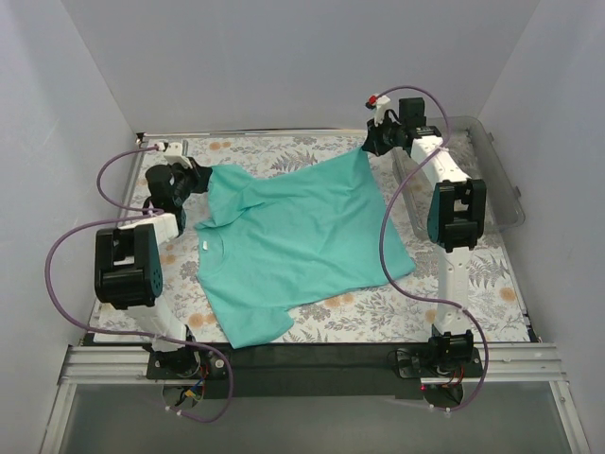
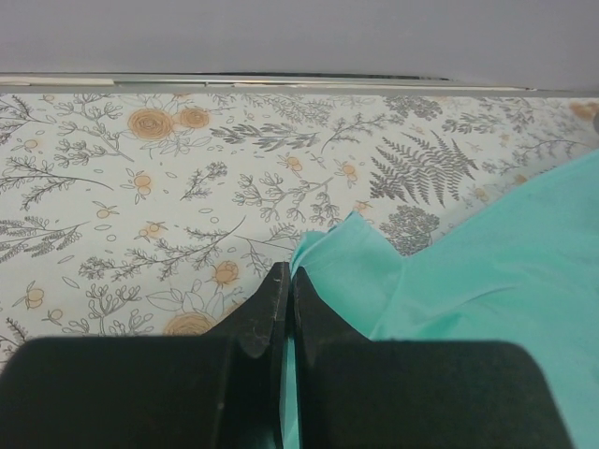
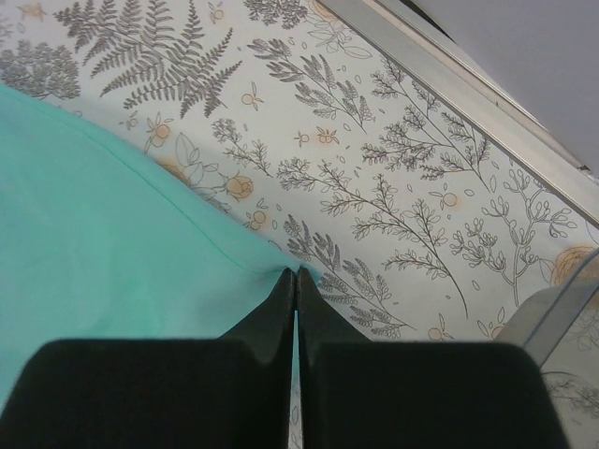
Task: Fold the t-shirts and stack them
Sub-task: Flatten the tshirt out
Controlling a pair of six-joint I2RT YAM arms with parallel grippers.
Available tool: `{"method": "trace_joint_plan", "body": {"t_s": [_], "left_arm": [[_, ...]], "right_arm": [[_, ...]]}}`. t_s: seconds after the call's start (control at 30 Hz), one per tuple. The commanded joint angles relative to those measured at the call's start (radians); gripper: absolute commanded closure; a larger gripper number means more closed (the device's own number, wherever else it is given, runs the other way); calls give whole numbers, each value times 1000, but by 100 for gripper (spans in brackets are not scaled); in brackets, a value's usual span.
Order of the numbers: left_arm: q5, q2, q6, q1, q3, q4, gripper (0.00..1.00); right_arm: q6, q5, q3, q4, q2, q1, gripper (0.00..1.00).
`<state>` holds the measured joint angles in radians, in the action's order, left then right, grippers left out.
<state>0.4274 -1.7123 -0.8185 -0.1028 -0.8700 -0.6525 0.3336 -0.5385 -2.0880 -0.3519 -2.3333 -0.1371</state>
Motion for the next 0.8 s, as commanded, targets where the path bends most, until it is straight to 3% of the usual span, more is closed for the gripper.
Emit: {"method": "trace_joint_plan", "body": {"t_s": [0.0, 0.23, 0.47, 0.77], "left_arm": [[-13, -41, 19, 0, -78, -22, 100], [-21, -118, 122, 26, -164, 1, 100], [68, -133, 467, 84, -143, -125, 100], [135, -144, 637, 89, -119, -217, 100]], "right_arm": [[-33, 113, -67, 99, -1, -25, 99], [-76, 285, -12, 188, 9, -38, 99], [-91, 287, 77, 249, 58, -39, 99], [-104, 256, 86, 252, 61, -38, 99]]}}
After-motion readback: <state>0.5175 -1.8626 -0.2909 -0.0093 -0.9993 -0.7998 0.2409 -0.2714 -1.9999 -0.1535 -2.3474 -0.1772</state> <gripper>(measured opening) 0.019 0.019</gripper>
